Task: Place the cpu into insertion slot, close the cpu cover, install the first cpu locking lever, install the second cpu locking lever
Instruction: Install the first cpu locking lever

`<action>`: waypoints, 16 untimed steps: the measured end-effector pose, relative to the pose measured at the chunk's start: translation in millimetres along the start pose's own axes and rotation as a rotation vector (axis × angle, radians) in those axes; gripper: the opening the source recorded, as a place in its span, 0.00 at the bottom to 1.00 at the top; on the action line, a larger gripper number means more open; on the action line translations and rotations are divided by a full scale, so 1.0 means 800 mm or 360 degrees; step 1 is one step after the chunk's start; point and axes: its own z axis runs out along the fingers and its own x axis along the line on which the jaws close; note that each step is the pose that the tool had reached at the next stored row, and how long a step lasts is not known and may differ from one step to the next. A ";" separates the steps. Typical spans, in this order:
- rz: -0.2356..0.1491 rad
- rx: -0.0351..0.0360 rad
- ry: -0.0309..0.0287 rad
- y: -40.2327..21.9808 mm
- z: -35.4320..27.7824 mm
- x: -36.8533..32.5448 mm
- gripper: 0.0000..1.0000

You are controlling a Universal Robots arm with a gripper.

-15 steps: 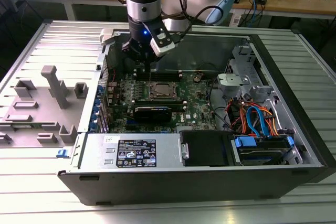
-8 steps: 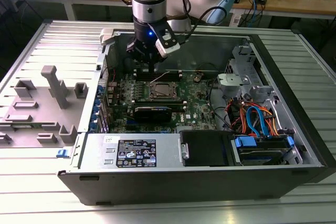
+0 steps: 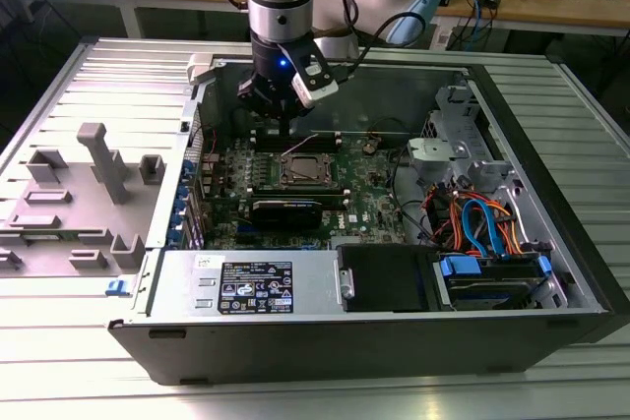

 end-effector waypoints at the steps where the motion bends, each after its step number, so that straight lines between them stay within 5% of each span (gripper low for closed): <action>1: 0.0000 0.0000 0.00000 0.0000 0.0000 0.0000 0.11; 6: 0.0000 0.0000 0.00000 0.0000 0.0000 -0.0001 0.11; 12: 0.0001 -0.0040 -0.00023 -0.0013 0.0046 -0.0010 0.11; 16: 0.0001 -0.0041 -0.00023 -0.0021 0.0113 -0.0042 0.11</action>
